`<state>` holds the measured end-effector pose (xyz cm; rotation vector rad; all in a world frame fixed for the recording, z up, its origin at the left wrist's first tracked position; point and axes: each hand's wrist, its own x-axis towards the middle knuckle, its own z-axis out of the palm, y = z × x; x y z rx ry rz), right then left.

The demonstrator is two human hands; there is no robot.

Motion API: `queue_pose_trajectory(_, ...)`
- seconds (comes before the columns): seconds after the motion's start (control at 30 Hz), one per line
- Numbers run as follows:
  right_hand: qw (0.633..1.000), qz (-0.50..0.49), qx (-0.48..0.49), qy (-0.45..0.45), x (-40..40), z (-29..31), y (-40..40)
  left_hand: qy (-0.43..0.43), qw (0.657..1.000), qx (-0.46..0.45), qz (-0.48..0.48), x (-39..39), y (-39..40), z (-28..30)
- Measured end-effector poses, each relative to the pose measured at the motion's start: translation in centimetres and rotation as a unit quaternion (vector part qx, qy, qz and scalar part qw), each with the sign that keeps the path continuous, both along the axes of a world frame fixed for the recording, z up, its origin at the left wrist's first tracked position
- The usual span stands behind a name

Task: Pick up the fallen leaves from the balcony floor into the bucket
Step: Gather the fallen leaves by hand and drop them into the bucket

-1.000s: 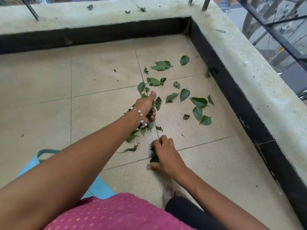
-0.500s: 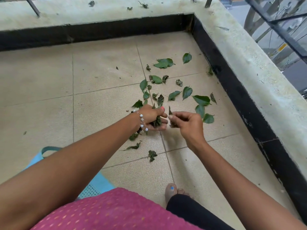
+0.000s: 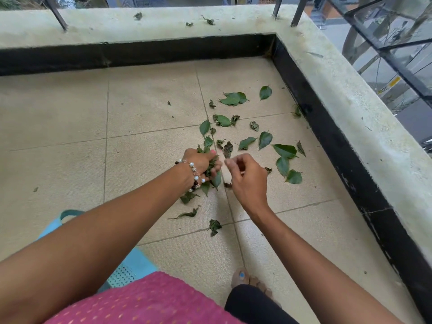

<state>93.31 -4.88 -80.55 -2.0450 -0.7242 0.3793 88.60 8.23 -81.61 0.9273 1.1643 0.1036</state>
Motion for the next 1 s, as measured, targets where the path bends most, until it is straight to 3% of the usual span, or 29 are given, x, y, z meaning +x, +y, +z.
queue_pose_trajectory(0.07, 0.981, 0.124, -0.131, 0.064, 0.2, -0.6, -0.7, 0.014, 1.0, 0.016, 0.003, -0.5, 0.8, -0.2)
queue_pose_trajectory(0.1, 0.95, 0.212, -0.214, 0.081, 0.1, -1.1, -1.1, 0.017, 1.0, 0.02, 0.004, -0.6, 1.1, -0.2)
queue_pose_trajectory(0.17, 0.879, 0.34, -0.332, 0.024, -0.8, -2.2, -1.8, 0.022, 0.999, 0.028, 0.01, -0.8, 1.6, -0.1)
queue_pose_trajectory(0.23, 0.846, 0.384, -0.364, -0.062, -1.9, -3.1, -2.3, 0.027, 0.999, 0.036, 0.015, -1.1, 1.8, 0.0)
queue_pose_trajectory(0.37, 0.851, 0.403, -0.325, -0.085, -1.9, -3.7, -2.0, 0.032, 0.999, 0.042, 0.008, -1.6, 1.8, 0.2)
queue_pose_trajectory(0.5, 0.929, 0.29, -0.23, -0.022, -1.0, -3.3, -1.4, 0.04, 0.997, 0.059, 0.014, -2.0, 2.3, 0.1)
queue_pose_trajectory(0.57, 0.947, 0.261, -0.187, -0.021, -1.1, -2.9, -0.8, 0.049, 0.996, 0.07, 0.019, -2.3, 2.6, 0.0)
queue_pose_trajectory(0.63, 0.934, 0.319, -0.153, -0.052, -1.8, -3.1, 0.0, 0.054, 0.995, 0.08, 0.029, -2.7, 3.1, -0.2)
queue_pose_trajectory(0.77, 0.857, 0.463, -0.151, -0.171, -4.4, -4.9, 1.0, 0.058, 0.994, 0.079, 0.054, -3.7, 4.0, -0.3)
queue_pose_trajectory(1.0, 0.878, 0.407, -0.088, -0.236, -4.5, -6.6, 1.7, 0.068, 0.993, 0.072, 0.057, -5.1, 4.9, -0.1)
